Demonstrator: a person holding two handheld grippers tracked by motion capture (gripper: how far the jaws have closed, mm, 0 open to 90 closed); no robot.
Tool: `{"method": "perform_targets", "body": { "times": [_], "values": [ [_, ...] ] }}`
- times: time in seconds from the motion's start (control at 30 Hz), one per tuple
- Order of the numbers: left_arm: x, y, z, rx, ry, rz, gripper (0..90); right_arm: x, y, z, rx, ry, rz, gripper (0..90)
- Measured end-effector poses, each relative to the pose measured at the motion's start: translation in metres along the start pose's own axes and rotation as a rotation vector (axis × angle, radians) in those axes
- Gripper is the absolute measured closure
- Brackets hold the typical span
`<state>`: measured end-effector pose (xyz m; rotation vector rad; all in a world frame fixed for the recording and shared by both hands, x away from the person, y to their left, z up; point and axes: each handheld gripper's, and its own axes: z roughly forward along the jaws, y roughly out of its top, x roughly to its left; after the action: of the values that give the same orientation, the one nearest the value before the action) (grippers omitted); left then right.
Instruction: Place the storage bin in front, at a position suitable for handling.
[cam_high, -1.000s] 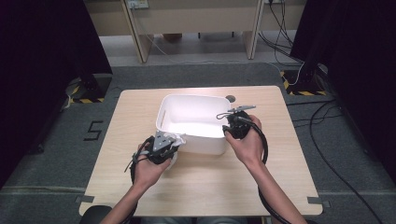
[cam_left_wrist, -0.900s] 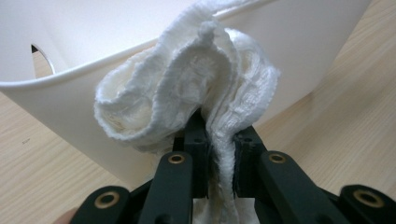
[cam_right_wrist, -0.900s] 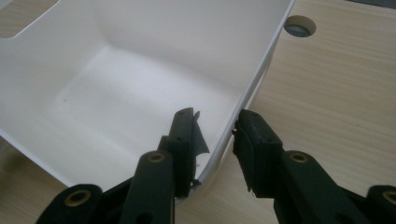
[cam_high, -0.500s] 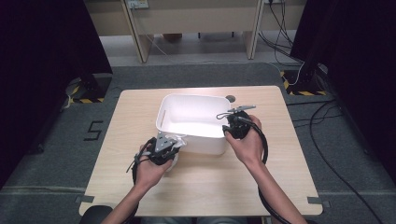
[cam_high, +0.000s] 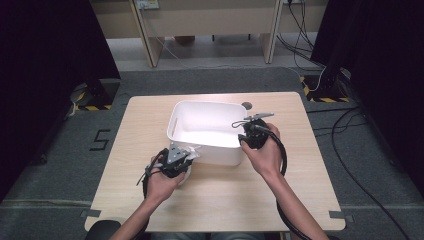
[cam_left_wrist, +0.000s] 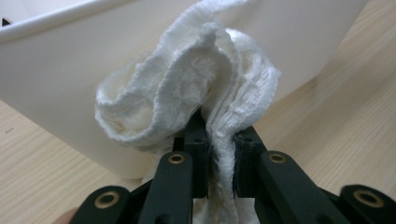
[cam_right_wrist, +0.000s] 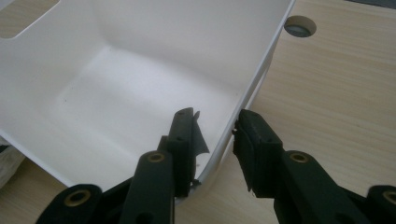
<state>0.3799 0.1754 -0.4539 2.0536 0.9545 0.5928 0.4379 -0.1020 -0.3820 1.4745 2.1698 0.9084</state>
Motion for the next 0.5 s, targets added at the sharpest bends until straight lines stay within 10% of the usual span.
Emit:
{"method": "perform_targets", "body": {
  "times": [0.5],
  "values": [
    [-0.002, -0.009, 0.012, 0.037, -0.001, 0.008, 79.5, 0.0, 0.0, 0.0, -0.002, 0.0, -0.004, 68.2]
  ]
}}
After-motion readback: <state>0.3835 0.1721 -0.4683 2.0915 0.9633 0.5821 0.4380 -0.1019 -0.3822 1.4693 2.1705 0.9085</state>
